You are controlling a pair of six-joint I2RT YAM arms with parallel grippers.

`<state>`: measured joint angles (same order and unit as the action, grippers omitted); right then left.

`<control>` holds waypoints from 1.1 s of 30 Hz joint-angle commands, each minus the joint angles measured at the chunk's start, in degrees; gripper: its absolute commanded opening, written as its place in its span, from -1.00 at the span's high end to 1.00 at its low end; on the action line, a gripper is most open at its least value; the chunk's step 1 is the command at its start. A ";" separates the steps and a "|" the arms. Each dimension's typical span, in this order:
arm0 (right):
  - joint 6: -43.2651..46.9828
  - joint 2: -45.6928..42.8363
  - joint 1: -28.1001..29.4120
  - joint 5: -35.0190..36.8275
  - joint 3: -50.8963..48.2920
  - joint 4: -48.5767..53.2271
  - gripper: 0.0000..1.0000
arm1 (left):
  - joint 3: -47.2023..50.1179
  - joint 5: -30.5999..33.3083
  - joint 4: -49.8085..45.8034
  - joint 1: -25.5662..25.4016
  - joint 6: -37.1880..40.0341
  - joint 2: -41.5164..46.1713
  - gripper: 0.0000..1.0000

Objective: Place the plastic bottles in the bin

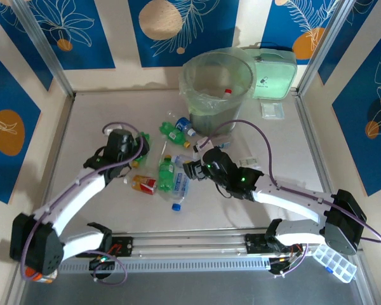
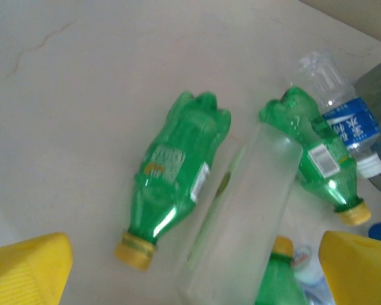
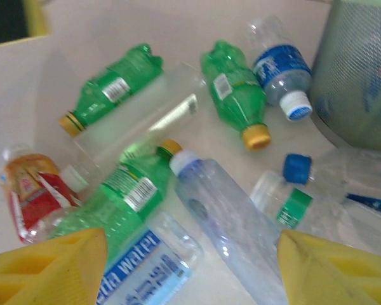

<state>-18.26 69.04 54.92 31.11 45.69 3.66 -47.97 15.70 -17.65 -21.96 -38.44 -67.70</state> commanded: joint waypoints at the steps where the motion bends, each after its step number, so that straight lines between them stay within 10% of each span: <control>1: -0.03 -0.04 0.30 0.44 -1.14 -4.98 -0.45 | -5.77 -7.28 3.48 3.38 8.91 -6.99 -0.97; 16: -1.71 -2.11 0.58 -3.28 -1.59 -5.07 -0.46 | -16.28 -22.29 5.83 10.96 9.96 -33.47 -0.94; 33: -1.81 1.13 0.76 -5.45 0.23 -3.97 -0.47 | -14.65 -22.73 10.40 13.36 8.73 -37.84 -0.51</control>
<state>-19.59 69.49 55.20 26.55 44.25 0.40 -62.74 -5.17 -8.84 -9.17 -29.65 -105.21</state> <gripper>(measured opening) 0.733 0.767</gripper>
